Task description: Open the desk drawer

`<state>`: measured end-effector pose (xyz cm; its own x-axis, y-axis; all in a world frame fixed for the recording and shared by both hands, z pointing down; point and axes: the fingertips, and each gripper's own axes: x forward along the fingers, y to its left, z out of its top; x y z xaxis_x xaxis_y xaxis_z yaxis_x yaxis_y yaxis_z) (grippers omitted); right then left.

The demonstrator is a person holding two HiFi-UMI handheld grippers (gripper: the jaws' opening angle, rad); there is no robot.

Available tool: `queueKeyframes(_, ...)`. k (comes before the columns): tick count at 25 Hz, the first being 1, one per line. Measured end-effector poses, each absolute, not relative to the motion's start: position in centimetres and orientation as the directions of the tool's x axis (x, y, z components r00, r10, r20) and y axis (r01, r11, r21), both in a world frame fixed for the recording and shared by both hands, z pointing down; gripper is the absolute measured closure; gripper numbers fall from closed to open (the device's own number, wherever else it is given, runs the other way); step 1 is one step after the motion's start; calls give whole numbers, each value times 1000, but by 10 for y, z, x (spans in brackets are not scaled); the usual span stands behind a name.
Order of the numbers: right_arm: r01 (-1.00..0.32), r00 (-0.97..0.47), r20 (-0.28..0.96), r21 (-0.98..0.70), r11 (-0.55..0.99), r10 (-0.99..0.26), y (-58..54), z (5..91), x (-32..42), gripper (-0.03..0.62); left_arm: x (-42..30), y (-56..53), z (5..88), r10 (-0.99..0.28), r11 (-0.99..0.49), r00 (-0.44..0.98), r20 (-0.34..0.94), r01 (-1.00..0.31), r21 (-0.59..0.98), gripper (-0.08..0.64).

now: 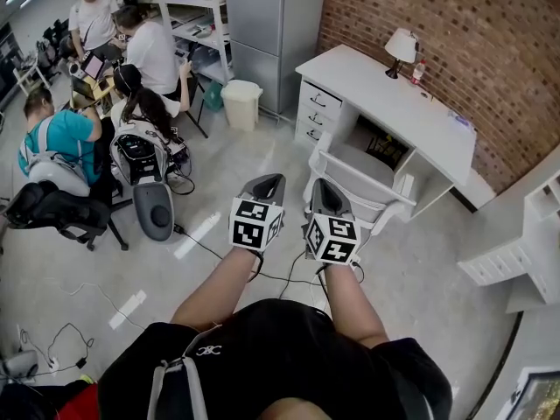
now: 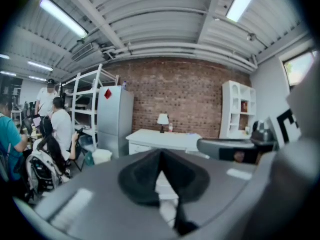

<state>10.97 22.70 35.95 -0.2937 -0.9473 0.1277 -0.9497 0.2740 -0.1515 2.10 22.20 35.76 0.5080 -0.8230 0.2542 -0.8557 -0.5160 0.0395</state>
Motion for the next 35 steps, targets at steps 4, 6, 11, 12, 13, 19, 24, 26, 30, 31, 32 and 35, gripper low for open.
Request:
queueKeyframes(4, -941, -320, 128, -156, 300, -939, 208, 360, 131, 594, 42, 204, 358, -833, -500, 494, 249, -865, 43, 561)
queueKeyframes(6, -937, -335, 131, -147, 316, -933, 201, 363, 135, 594, 47, 198, 359, -838, -492, 486, 248, -869, 41, 561)
queueKeyframes(11, -921, -382, 142, -135, 365, -913, 188, 370, 130, 594, 45, 183, 368, -843, -473, 467, 268, -880, 44, 561)
queueKeyframes(12, -917, -394, 142, -129, 377, -908, 185, 371, 128, 594, 44, 179, 370, -844, -469, 463, 272, -882, 47, 561)
queueKeyframes(13, -914, -401, 143, -123, 386, -905, 182, 372, 126, 594, 43, 175, 371, -844, -467, 462, 274, -883, 51, 561)
queueKeyframes(19, -916, -399, 143, -112, 386, -906, 147, 375, 122, 594, 41, 139, 377, -840, -476, 475, 263, -877, 66, 561)
queueKeyframes(24, -917, -397, 149, -97, 387, -905, 103, 380, 115, 594, 39, 88, 384, -829, -495, 500, 249, -865, 88, 561)
queueKeyframes(26, -919, -394, 149, -91, 384, -907, 79, 381, 112, 594, 38, 64, 386, -823, -505, 511, 248, -858, 94, 561)
queueKeyframes(30, -922, -387, 152, -93, 376, -910, 22, 379, 97, 594, 26, 6, 386, -814, -519, 526, 247, -849, 98, 561)
queueKeyframes(31, -922, -386, 154, -90, 376, -910, 7, 378, 92, 594, 20, -10, 386, -813, -520, 527, 248, -848, 100, 561)
queueKeyframes(32, -922, -386, 158, -88, 376, -909, -8, 376, 87, 594, 15, -26, 384, -812, -519, 527, 250, -849, 103, 561)
queueKeyframes(35, -922, -386, 164, -109, 372, -908, -58, 370, 73, 594, -2, -73, 378, -815, -512, 521, 255, -852, 106, 561)
